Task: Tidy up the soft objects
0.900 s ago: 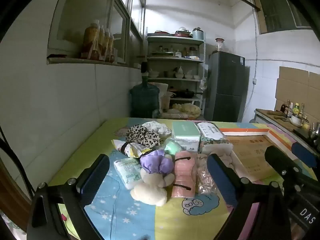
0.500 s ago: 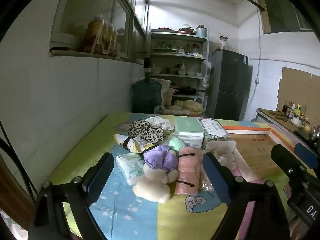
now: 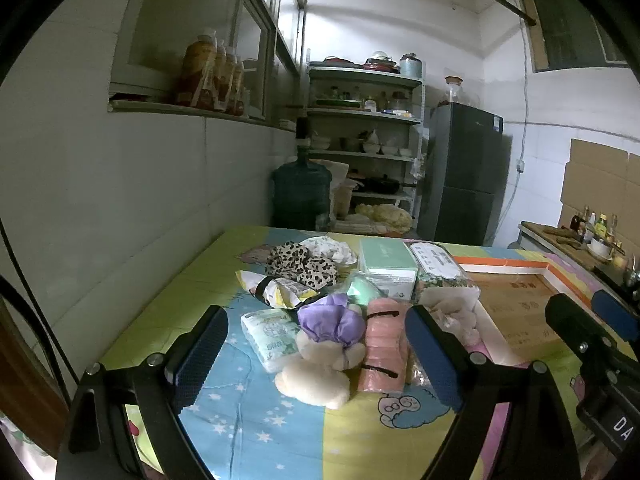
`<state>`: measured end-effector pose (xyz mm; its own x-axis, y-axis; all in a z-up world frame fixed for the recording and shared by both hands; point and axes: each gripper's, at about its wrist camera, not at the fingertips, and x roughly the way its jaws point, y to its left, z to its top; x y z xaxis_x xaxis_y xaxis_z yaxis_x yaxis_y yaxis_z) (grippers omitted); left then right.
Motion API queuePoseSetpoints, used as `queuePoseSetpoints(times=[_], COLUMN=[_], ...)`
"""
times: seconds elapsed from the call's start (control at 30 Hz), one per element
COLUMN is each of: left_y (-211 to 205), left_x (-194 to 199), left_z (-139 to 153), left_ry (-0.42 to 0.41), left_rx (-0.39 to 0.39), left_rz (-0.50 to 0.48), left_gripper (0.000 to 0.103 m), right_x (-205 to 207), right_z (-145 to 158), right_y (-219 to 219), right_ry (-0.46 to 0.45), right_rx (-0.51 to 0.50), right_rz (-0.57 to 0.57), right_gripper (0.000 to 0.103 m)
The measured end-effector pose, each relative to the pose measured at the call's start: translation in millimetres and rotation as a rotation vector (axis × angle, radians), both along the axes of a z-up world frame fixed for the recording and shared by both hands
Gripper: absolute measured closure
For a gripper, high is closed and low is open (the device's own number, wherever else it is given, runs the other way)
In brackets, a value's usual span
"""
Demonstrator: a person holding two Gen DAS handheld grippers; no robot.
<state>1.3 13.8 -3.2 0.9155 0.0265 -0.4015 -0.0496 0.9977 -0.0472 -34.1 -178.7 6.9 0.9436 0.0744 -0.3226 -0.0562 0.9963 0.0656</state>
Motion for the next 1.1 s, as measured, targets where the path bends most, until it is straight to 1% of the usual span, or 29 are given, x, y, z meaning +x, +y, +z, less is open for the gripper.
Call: queuePoseSetpoints(times=[1.1], left_y=[-1.8], left_x=[-0.2], left_z=[-1.1], left_ry=[0.003], left_rx=[0.001], left_rz=[-0.001], left_gripper=[0.013], right_x=[1.7], right_z=[-3.4], right_y=[4.4], right_ry=[0.013], right_rx=[0.008], right_rz=[0.016], right_gripper=[0.018])
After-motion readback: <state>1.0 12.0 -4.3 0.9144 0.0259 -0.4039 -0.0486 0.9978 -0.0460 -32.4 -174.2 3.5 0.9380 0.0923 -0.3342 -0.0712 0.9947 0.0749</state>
